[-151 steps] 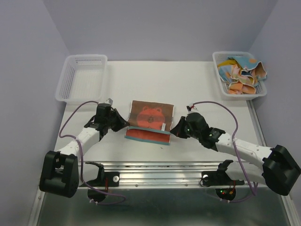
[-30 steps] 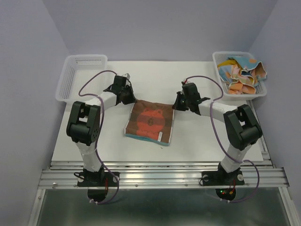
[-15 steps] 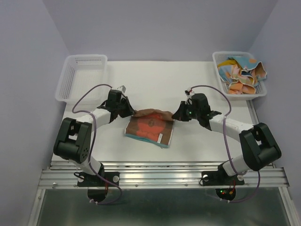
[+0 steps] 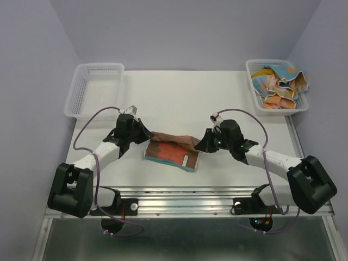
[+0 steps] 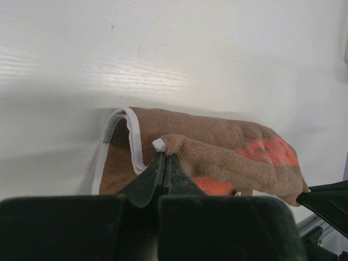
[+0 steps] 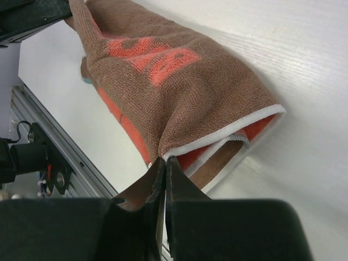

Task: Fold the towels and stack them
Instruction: Fold the towel

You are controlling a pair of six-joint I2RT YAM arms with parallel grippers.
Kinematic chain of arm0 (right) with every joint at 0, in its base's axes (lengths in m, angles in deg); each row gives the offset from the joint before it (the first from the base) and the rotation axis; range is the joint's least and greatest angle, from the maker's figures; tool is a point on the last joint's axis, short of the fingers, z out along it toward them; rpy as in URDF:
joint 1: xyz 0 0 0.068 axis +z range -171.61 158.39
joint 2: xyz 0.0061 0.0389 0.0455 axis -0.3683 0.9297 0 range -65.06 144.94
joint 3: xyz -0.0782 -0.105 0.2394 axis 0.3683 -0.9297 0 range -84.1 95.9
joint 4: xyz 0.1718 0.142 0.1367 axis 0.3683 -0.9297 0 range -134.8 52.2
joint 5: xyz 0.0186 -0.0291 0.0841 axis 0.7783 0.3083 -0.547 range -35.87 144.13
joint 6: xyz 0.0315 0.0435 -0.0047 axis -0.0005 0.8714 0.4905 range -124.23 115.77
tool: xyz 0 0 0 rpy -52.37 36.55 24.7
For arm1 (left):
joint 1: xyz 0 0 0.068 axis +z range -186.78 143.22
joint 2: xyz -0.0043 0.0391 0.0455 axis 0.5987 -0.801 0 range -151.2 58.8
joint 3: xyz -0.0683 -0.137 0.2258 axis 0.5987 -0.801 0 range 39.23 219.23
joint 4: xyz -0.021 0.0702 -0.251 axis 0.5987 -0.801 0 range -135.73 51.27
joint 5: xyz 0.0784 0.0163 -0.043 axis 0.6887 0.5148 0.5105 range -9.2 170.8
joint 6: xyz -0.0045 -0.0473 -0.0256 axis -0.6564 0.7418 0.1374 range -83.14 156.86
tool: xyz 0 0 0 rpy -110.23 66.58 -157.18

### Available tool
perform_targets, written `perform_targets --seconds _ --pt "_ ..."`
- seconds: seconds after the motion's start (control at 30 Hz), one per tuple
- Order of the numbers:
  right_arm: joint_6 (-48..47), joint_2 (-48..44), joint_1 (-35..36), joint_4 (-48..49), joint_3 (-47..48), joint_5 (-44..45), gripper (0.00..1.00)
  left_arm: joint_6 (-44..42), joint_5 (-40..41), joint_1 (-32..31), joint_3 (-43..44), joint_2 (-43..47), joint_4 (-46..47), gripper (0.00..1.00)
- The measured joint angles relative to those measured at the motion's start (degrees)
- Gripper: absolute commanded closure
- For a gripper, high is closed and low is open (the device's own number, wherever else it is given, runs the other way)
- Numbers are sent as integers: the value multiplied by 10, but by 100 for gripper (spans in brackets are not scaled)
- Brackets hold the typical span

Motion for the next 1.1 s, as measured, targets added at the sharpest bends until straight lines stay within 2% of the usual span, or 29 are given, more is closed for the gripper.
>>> perform_targets --seconds 0.5,0.8,0.83,0.87,0.9,0.93,0.97,1.0,1.03,1.1 --pt "19 -63 19 -4 -41 14 95 24 14 0 -92 133 -25 100" --pt "31 -64 38 0 -75 5 90 36 14 0 -125 147 -27 100" --pt "34 -64 40 1 -80 5 89 39 13 0 -131 148 -29 98" --pt "37 -64 40 0 -84 4 86 41 12 0 -136 151 -31 90" --pt "38 -62 42 1 -87 2 82 42 12 0 -140 155 -33 82" --pt "40 -61 44 2 -89 0 72 45 12 -1 -146 162 -35 73" --pt "42 -60 46 4 -93 -3 68 50 12 -1 -151 173 -37 51" --pt "46 -59 48 8 -97 -5 64 53 13 -1 -158 185 -43 42" --pt "46 -59 49 12 -102 -9 53 60 15 -1 -163 205 -53 31" --pt "53 -60 53 29 -124 -24 48 65 17 -1 -169 234 -65 22"
